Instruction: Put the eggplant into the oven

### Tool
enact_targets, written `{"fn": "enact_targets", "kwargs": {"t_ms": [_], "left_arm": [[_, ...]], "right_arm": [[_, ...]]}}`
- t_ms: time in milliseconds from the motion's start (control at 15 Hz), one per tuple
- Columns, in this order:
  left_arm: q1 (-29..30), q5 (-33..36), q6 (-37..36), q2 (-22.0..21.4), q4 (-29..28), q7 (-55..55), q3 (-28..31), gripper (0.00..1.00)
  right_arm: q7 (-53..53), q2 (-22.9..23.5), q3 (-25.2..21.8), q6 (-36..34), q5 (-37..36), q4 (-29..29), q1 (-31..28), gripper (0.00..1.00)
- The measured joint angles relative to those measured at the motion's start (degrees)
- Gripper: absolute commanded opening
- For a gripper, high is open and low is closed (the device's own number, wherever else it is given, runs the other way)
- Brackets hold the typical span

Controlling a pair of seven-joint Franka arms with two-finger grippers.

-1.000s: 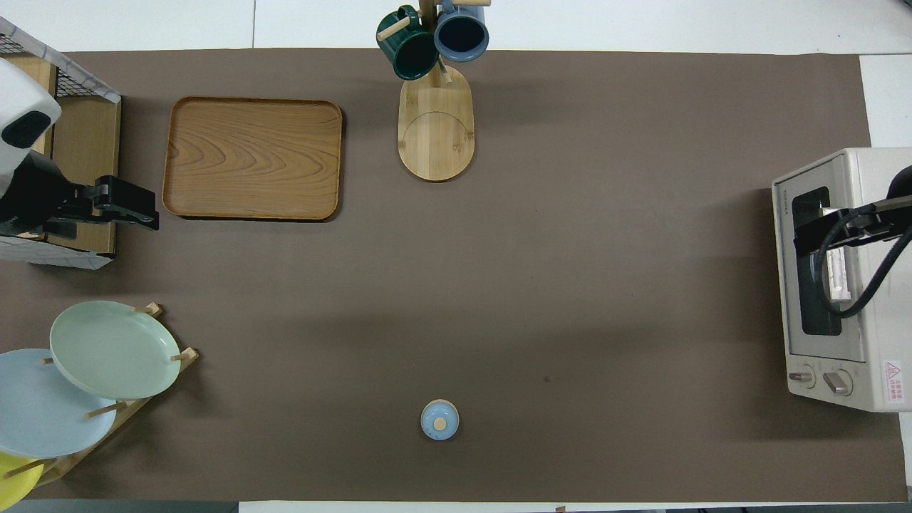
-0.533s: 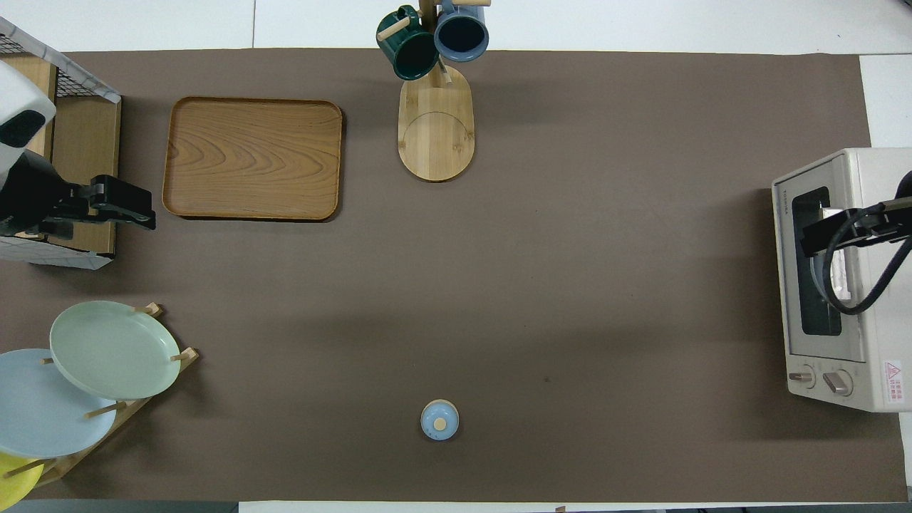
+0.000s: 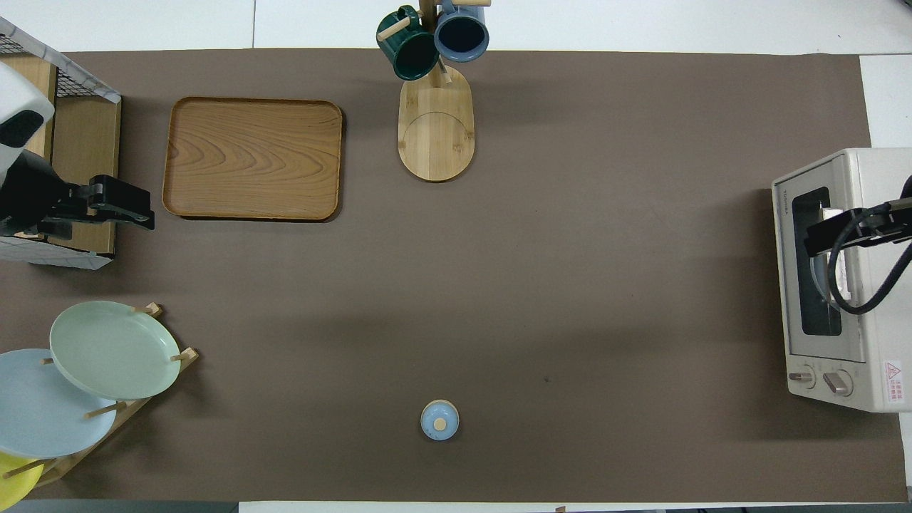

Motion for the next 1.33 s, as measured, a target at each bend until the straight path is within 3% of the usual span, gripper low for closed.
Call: {"fn": "enact_targets", "kwargs": {"t_ms": [1333], "left_arm": [[0.1, 0.0, 0.0, 0.0, 0.0, 0.0, 0.1, 1.00]], "right_arm": [[0.0, -0.6, -0.1, 0.0, 0.5, 0.0, -1.3, 1.00]]}}
